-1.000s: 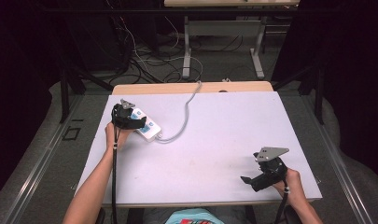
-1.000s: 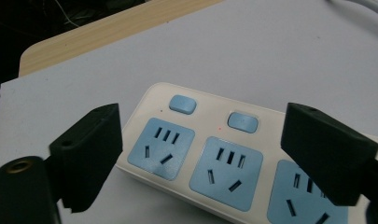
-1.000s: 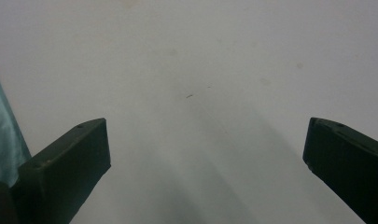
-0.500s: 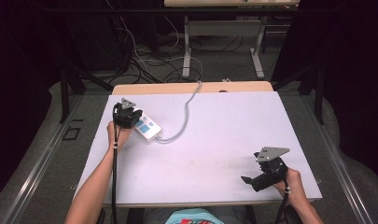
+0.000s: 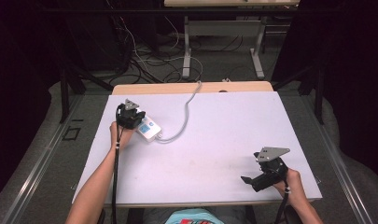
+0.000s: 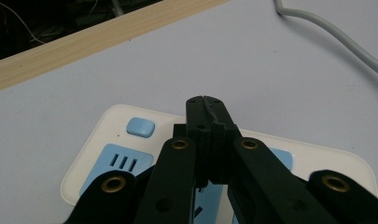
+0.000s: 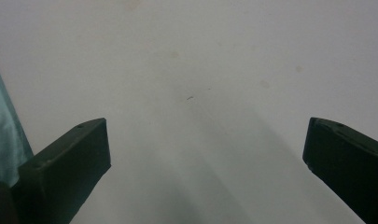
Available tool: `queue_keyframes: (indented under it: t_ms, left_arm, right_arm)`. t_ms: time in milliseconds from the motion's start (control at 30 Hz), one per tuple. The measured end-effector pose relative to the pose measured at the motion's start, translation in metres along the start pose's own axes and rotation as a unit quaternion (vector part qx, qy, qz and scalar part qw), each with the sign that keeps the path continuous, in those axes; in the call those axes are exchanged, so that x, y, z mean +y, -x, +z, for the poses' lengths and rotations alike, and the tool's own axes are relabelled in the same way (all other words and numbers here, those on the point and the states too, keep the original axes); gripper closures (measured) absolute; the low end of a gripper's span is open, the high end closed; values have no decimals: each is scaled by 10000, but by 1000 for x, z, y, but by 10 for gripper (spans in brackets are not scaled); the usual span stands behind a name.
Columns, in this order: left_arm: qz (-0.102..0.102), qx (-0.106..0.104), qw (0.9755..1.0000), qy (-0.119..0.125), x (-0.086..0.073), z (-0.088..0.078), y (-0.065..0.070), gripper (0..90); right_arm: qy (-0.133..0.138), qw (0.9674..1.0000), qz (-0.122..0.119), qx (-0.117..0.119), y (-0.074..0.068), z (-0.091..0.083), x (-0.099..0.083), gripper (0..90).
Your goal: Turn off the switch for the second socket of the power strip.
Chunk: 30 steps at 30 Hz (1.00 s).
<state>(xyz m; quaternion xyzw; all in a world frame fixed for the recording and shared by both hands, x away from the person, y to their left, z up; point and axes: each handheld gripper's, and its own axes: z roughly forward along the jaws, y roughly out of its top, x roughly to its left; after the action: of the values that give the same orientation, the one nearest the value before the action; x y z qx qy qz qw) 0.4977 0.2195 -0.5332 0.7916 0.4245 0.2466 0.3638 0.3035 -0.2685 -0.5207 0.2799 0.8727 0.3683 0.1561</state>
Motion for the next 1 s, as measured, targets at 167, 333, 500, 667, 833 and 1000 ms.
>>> queue_keyframes:
  t_ms: [167, 333, 500, 667, 833, 1000]
  left_arm:
    - [50, -2, 9999, -124, -1, 3, 0, 900]
    - [45, 4, 9999, -136, -2, 5, 2, 900]
    - [111, -13, 9999, -129, -5, 8, 1, 900]
    - [65, 0, 9999, -122, -6, 9, 1, 900]
    - [84, -6, 9999, -115, -6, 9, 1, 900]
    - [99, -12, 9999, -62, -8, 10, 1, 900]
  right_arm:
    - [-37, 10000, 17, 7, -1, 0, 0, 5]
    - [6, 10000, -36, 8, -1, 0, 0, 5]
    - [-30, 10000, -11, 5, -2, 0, 0, 5]
    - [-18, 10000, -83, 13, -1, 0, 1, 5]
    - [-43, 10000, -28, 18, -2, 0, 1, 5]
    - [-43, 10000, -78, 39, -2, 0, 1, 5]
